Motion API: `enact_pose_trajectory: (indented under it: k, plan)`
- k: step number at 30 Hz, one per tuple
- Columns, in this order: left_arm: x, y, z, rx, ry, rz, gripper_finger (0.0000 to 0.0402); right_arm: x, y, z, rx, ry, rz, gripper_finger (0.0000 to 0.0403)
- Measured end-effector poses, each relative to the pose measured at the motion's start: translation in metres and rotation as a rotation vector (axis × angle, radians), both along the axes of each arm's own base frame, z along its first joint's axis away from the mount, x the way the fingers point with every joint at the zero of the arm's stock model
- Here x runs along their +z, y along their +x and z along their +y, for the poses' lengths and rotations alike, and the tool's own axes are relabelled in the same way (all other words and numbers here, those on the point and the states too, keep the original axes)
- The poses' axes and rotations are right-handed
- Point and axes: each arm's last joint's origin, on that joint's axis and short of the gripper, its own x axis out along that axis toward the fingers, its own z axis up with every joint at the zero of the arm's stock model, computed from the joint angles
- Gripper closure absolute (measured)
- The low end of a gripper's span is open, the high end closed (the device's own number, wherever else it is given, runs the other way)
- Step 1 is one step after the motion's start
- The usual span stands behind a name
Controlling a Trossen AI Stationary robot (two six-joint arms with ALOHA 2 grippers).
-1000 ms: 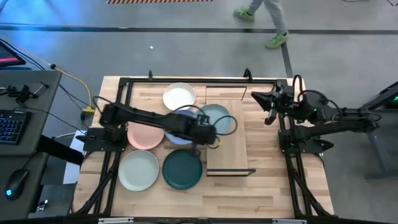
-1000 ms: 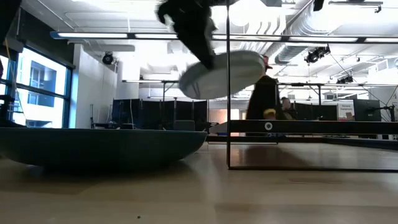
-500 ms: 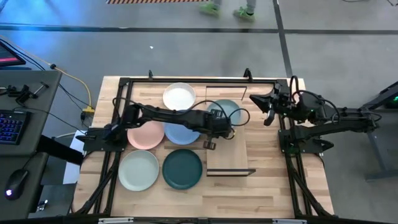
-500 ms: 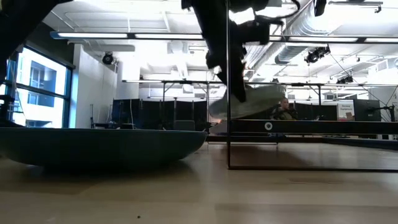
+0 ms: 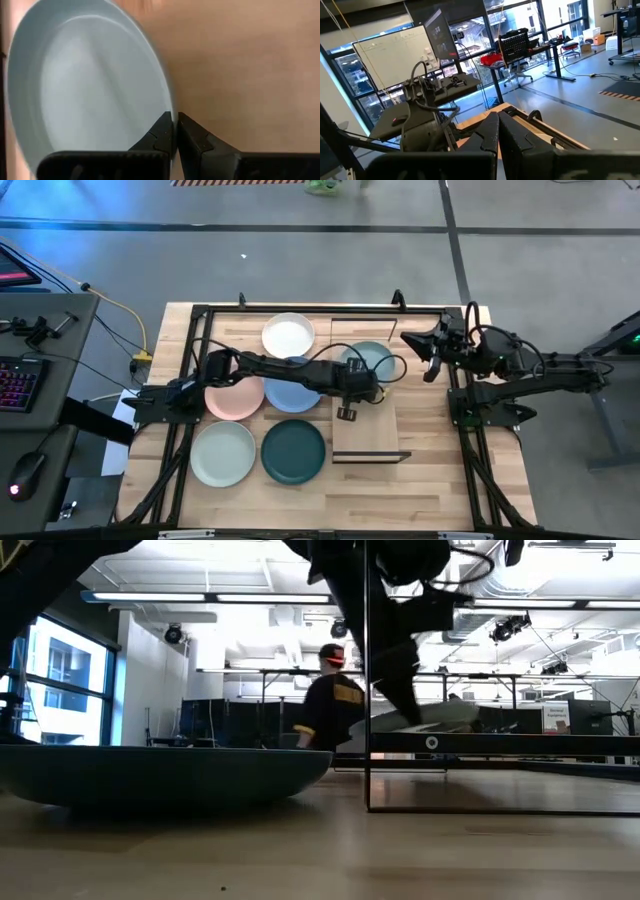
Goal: Place and stack plates onto a shelf
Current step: Put the light blue plate on the shelf, then put the light orange plate on the shelf
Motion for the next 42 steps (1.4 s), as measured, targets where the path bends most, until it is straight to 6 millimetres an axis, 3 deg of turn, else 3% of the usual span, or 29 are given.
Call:
enact_pose_trajectory:
  k: [6, 14, 24, 27, 31, 37, 42]
  plan:
    - [0.002, 0.003, 0.004, 0.008, 0.0, -0.042, 0.0392, -0.003, 0.005, 0.0, 0.0, 0.0, 0.02, 0.0402]
    - [-0.001, -0.003, 0.015, 0.039, -0.005, 0.03, 0.0384, -0.005, 0.009, 0.0, 0.0, 0.0, 0.037, 0.0402]
    - [0.003, -0.004, 0.018, 0.084, -0.044, 0.022, 0.0296, -0.003, 0.009, 0.0, 0.0, 0.011, 0.018, 0.0402]
    - [0.022, -0.002, 0.018, 0.083, -0.041, 0.001, 0.0273, -0.002, 0.009, 0.0, 0.0, 0.009, 0.008, 0.0402]
    - [0.062, -0.008, 0.023, 0.14, -0.075, -0.022, 0.0255, -0.001, 0.009, 0.0, 0.0, 0.003, -0.003, 0.0402]
    - [0.107, -0.034, 0.04, 0.249, -0.333, -0.113, 0.0251, -0.001, 0.009, 0.0, -0.001, -0.008, -0.004, 0.0402]
    - [0.13, -0.066, 0.044, 0.248, -0.406, -0.258, 0.0258, -0.002, 0.009, 0.0, -0.001, -0.01, 0.008, 0.0402]
